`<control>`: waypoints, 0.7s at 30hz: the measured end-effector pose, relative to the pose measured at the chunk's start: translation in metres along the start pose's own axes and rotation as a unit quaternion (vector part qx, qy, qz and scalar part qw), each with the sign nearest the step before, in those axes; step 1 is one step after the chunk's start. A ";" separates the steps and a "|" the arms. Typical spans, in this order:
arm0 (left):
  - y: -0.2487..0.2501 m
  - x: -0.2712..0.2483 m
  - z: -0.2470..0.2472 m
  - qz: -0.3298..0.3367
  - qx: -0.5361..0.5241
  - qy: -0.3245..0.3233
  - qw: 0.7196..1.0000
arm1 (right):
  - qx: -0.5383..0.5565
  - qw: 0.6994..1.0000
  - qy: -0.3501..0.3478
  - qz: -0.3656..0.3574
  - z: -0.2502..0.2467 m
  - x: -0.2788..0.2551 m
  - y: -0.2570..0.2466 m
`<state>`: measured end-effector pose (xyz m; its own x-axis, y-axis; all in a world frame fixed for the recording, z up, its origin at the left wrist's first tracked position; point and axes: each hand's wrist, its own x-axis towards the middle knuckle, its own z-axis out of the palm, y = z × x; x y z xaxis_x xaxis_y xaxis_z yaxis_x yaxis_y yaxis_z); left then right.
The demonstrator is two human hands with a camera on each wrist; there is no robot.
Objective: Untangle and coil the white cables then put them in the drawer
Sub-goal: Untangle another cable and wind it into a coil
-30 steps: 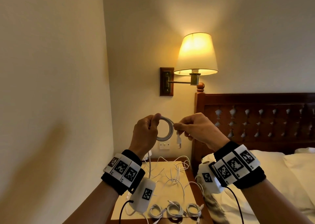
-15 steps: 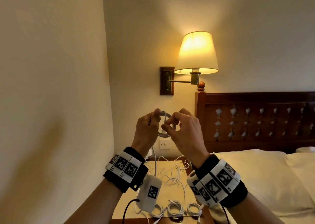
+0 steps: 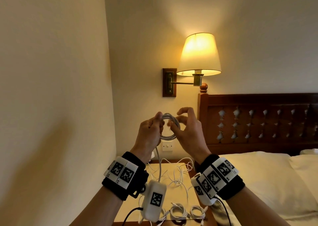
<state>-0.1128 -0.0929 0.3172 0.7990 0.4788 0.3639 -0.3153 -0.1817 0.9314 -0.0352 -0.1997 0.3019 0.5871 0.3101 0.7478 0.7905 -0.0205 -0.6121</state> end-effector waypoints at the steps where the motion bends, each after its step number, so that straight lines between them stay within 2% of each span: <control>1: 0.000 0.000 -0.001 0.002 0.005 0.000 1.000 | 0.029 0.998 -0.047 0.025 -0.001 0.000 0.000; 4: -0.002 0.000 -0.003 0.003 0.013 0.002 1.000 | 0.022 0.992 -0.124 0.016 -0.005 -0.004 -0.001; 6: -0.006 0.000 -0.005 -0.006 0.004 -0.004 1.000 | 0.000 0.990 -0.141 0.007 -0.005 -0.012 0.000; 9: -0.011 0.002 -0.008 -0.021 -0.002 -0.014 1.000 | 0.014 0.989 -0.143 0.041 -0.003 -0.024 0.012; 14: -0.015 0.006 -0.007 -0.023 0.016 0.005 1.000 | 0.167 0.963 -0.148 0.152 -0.003 -0.030 0.021; 17: -0.017 0.008 -0.005 -0.017 0.015 0.005 1.000 | 0.249 0.940 -0.146 0.183 -0.004 -0.026 0.018; 19: -0.018 0.010 -0.005 -0.013 0.020 -0.007 1.000 | 0.302 0.922 -0.136 0.200 -0.006 -0.025 0.015; 21: -0.019 0.011 -0.005 -0.007 0.022 -0.015 1.000 | 0.375 0.890 -0.131 0.223 -0.008 -0.026 0.011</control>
<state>-0.1005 -0.0794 0.3037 0.8182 0.4556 0.3508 -0.2822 -0.2134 0.9353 -0.0405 -0.2158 0.2774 0.6752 0.6424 0.3624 0.0932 0.4131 -0.9059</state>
